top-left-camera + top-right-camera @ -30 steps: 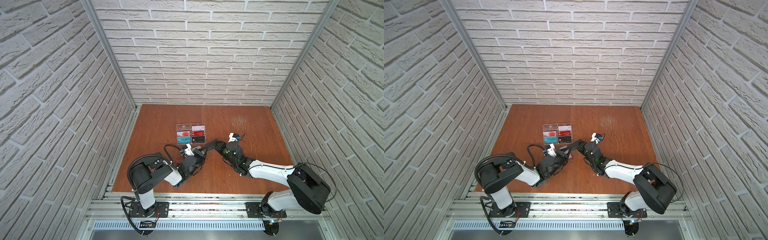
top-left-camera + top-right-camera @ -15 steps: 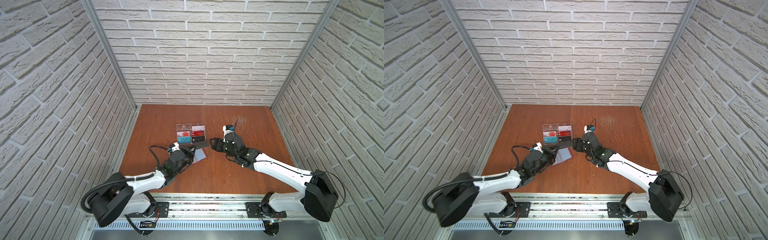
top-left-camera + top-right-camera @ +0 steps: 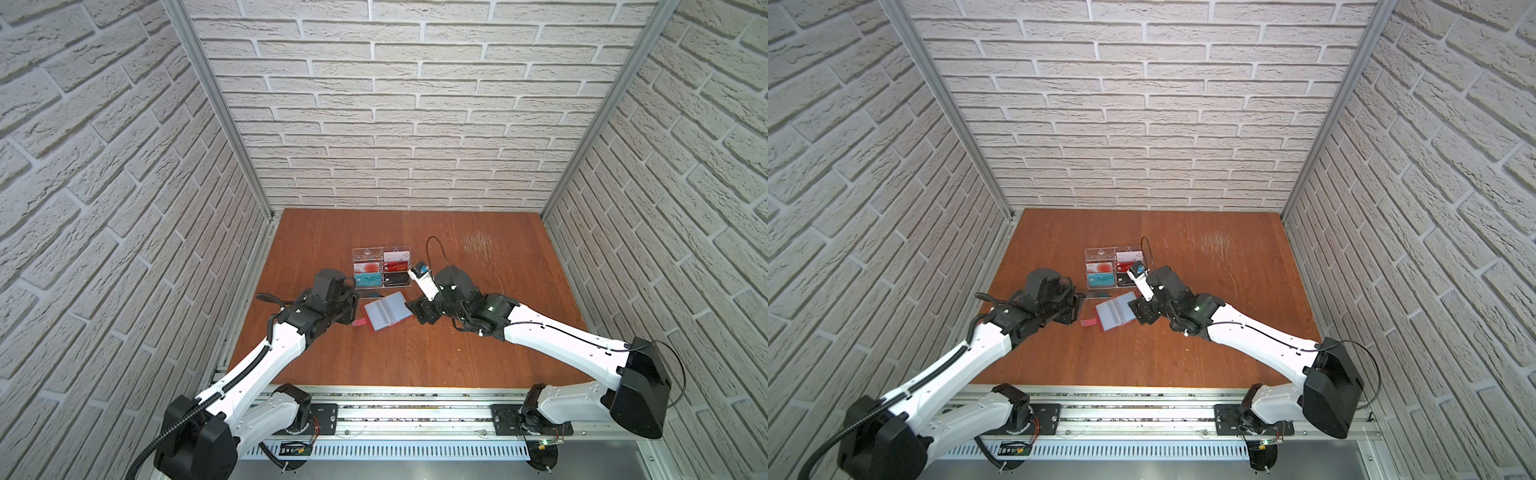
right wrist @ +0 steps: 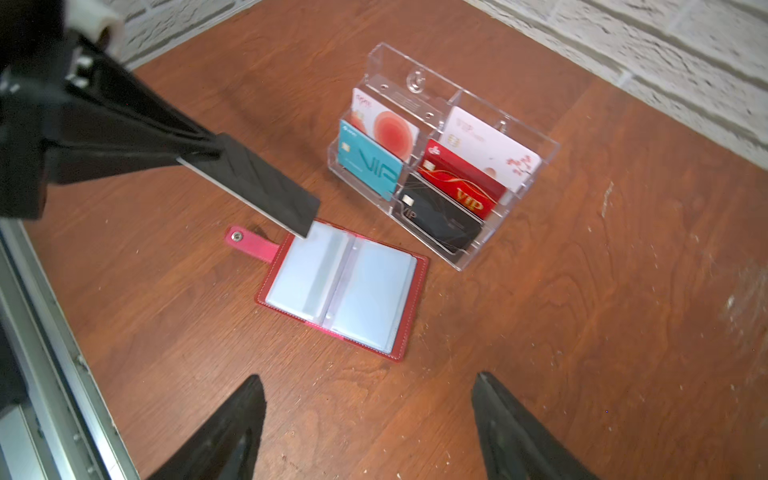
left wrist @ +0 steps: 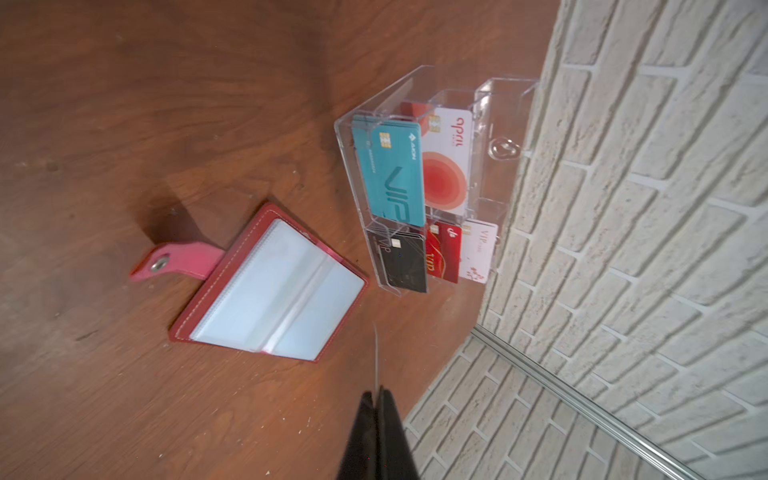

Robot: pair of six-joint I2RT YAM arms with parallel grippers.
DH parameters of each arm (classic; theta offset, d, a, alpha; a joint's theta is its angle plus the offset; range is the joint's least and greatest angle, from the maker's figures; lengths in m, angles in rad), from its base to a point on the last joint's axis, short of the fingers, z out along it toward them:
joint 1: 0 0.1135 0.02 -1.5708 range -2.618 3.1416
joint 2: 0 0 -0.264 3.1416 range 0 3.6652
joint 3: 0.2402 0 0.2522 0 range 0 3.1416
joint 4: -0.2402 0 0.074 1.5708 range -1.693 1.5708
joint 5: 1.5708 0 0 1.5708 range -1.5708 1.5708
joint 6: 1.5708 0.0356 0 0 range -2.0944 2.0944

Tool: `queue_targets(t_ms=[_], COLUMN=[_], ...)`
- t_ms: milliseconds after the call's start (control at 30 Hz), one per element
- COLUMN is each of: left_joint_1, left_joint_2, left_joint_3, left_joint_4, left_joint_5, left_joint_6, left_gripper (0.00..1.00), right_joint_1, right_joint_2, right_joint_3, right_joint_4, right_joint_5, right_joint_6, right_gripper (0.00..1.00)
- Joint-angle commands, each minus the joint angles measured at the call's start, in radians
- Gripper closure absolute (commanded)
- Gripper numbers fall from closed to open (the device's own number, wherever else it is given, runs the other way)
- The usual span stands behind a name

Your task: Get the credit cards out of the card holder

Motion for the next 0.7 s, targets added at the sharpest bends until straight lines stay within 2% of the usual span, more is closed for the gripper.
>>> queue_targets(t_ms=[0,333,667], left_joint_1=[0.018,0.021,0.022], left_joint_2=[0.057,0.136,0.149], left_joint_3=[0.07,0.126,0.092], left_joint_4=[-0.119,-0.063,-0.023], left_joint_5=[0.114,0.179,0.204], left_joint_6=[0.046,0.053,0.047], left_gripper=[1.0,1.0,1.0], right_joint_1=[0.039,0.055,0.05], right_joint_2=[0.048,0.2,0.326], right_joint_3=[0.032,0.114,0.187], right_joint_4=[0.057,0.131,0.145], right_joint_5=[-0.013,0.032,0.042], right_joint_6=[-0.169,-0.192,-0.216], right_gripper=[0.21,0.29,0.55])
